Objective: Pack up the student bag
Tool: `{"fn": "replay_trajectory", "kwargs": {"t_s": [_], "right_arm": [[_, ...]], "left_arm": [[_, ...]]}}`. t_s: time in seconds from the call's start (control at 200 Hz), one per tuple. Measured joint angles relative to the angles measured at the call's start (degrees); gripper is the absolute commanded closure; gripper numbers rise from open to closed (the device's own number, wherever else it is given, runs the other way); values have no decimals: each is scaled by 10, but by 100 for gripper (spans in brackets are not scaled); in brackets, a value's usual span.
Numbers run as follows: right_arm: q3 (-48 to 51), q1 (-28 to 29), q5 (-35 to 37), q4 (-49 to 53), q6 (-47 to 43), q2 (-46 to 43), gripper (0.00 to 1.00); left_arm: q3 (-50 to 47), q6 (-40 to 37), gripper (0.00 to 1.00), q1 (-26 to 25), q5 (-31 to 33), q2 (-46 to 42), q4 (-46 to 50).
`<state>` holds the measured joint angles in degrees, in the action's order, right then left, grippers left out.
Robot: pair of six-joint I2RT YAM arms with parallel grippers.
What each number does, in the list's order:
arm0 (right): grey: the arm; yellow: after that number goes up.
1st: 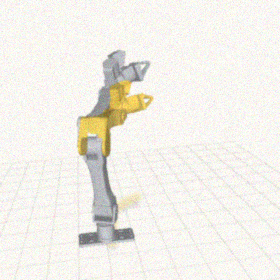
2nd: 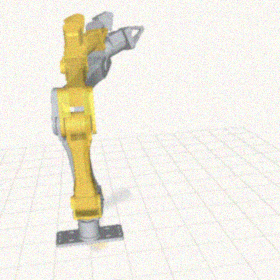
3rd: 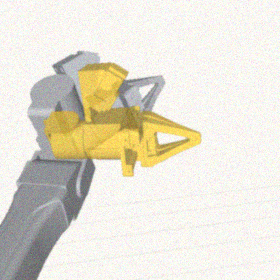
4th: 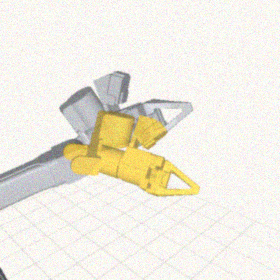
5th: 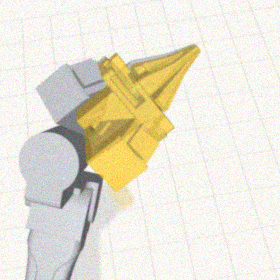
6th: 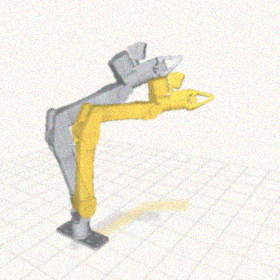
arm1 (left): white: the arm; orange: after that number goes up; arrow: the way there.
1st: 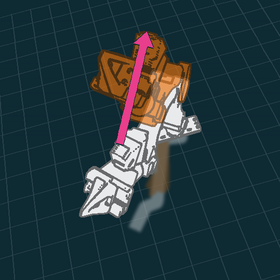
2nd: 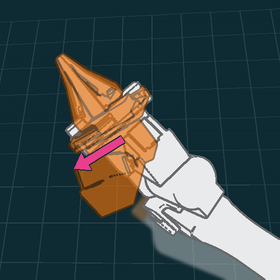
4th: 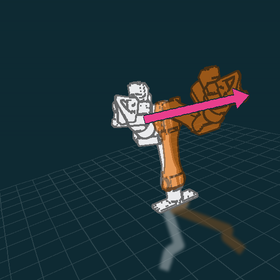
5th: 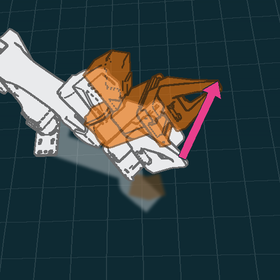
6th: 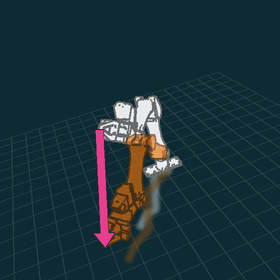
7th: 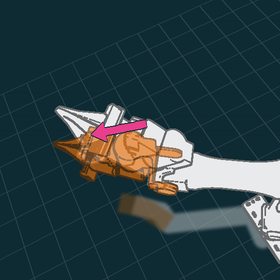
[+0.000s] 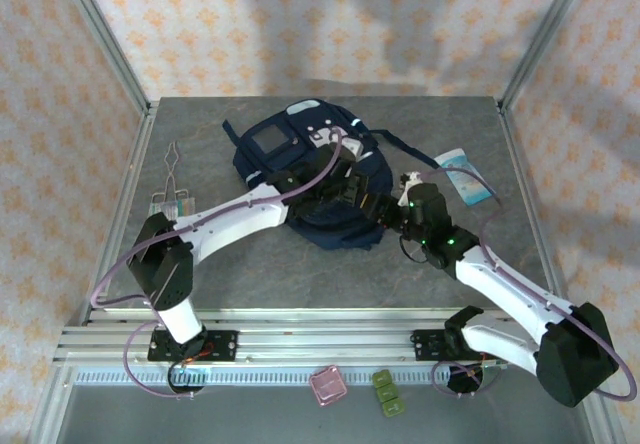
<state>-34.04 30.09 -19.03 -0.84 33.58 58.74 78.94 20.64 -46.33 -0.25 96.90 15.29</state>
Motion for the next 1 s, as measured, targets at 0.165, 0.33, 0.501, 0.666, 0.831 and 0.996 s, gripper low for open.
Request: {"fn": "replay_trajectory", "kwargs": {"t_s": [0.165, 0.33, 0.501, 0.666, 0.831, 0.996], "right_arm": [[0, 0, -7, -19, 0, 8, 48], [-2, 1, -27, -45, 7, 57, 48], [-17, 8, -41, -63, 12, 96, 48], [-35, 13, -48, -88, 13, 137, 48], [-35, 13, -48, -93, 15, 154, 49], [-38, 13, -47, -95, 16, 171, 49]], "left_arm": [[-92, 35, 46, 11, 22, -86, -36], [-184, 80, 40, 77, 24, -169, -79], [-244, 120, 35, 161, 0, -179, -108], [-247, 135, 36, 200, -39, -135, -122], [-223, 136, 41, 214, -66, -81, -128], [-196, 138, 61, 221, -86, -43, -132]]}}
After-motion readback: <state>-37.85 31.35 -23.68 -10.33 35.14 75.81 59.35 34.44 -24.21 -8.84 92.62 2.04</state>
